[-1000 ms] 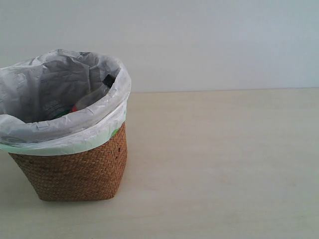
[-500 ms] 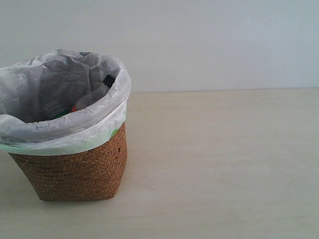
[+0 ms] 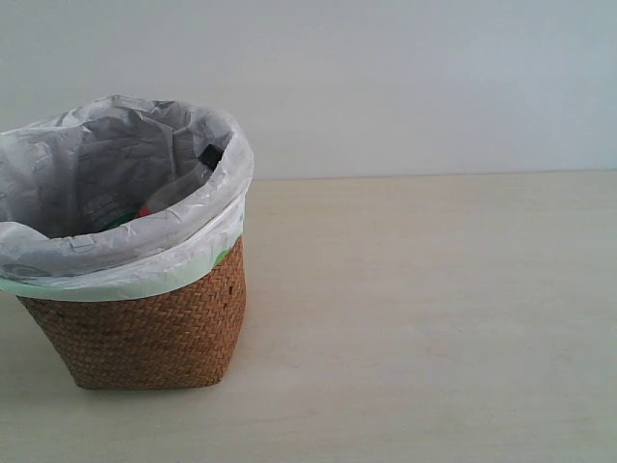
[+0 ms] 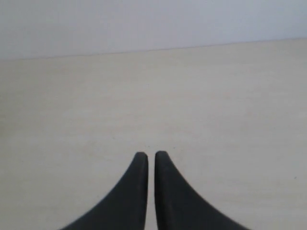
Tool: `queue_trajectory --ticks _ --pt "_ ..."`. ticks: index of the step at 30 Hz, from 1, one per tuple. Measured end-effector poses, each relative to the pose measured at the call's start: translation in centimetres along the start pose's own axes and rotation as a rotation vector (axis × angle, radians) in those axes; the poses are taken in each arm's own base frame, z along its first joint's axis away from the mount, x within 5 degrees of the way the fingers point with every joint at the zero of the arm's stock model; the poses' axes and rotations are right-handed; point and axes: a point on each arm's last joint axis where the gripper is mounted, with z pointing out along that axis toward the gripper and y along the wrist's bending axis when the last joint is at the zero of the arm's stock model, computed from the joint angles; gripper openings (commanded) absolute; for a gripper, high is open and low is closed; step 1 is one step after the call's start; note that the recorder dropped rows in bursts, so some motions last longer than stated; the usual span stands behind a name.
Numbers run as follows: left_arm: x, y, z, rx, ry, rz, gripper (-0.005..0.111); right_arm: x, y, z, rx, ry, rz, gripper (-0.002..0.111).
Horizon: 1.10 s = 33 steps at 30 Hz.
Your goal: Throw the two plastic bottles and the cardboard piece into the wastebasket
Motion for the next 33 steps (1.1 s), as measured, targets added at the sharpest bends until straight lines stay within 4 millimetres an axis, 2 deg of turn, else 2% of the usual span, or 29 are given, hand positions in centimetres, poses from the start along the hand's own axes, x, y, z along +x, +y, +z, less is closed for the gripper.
queue_trajectory --ticks 3,7,21,33 --pt "0.00 0.00 0.00 0.000 0.000 0.000 0.006 -0.02 0.00 0.00 0.000 -0.002 -0.141 0.002" --pt "0.00 0.00 0.00 0.000 0.000 0.000 0.006 -0.02 -0.01 0.00 0.001 -0.002 -0.211 0.002" --pt "0.00 0.00 0.00 0.000 0.000 0.000 0.006 -0.02 -0.01 0.00 0.001 -0.002 -0.102 0.002" --pt "0.00 0.00 0.00 0.000 0.000 0.000 0.006 -0.02 -0.01 0.00 0.001 -0.002 -0.090 0.002"
